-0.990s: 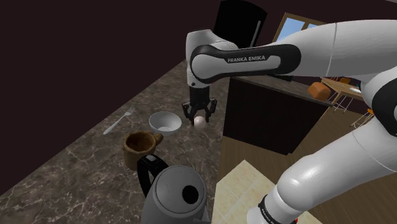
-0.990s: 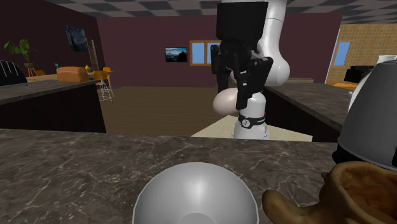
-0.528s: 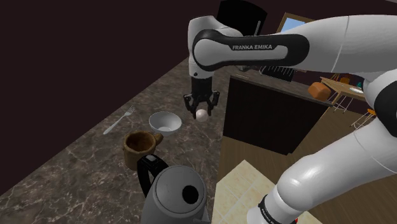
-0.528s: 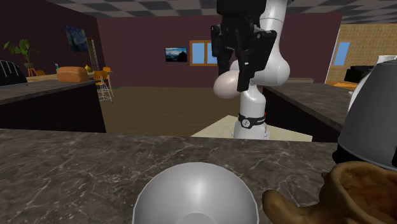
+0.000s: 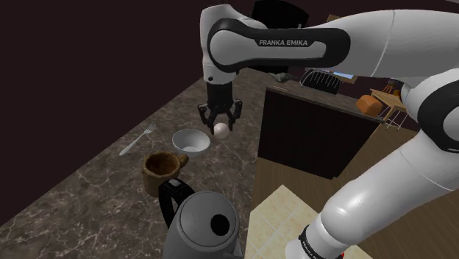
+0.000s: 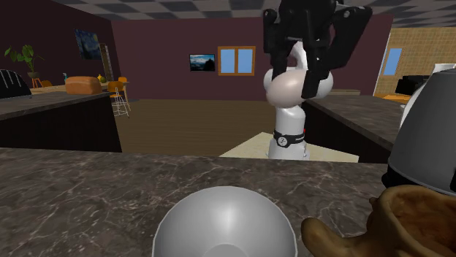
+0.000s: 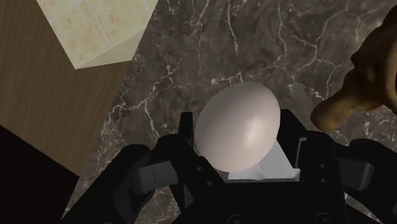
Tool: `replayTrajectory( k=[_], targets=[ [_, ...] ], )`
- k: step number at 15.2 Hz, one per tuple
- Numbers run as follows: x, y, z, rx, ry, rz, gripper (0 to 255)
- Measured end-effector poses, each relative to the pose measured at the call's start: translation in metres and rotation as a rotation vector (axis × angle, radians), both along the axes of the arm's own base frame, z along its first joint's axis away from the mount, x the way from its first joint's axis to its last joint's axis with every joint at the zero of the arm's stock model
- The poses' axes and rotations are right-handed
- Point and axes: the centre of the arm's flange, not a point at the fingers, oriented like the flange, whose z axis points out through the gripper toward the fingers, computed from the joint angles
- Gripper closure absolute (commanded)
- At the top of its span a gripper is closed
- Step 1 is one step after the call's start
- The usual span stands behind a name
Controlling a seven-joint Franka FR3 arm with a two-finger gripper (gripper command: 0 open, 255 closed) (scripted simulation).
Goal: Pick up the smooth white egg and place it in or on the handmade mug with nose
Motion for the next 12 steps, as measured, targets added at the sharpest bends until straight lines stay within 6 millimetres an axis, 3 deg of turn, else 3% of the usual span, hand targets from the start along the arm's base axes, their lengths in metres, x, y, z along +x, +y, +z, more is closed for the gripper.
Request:
replayTrajectory(
  k=[12],
  targets=[
    [0.056,0.147,0.006,0.001,0.0,0.002,255]
  ],
)
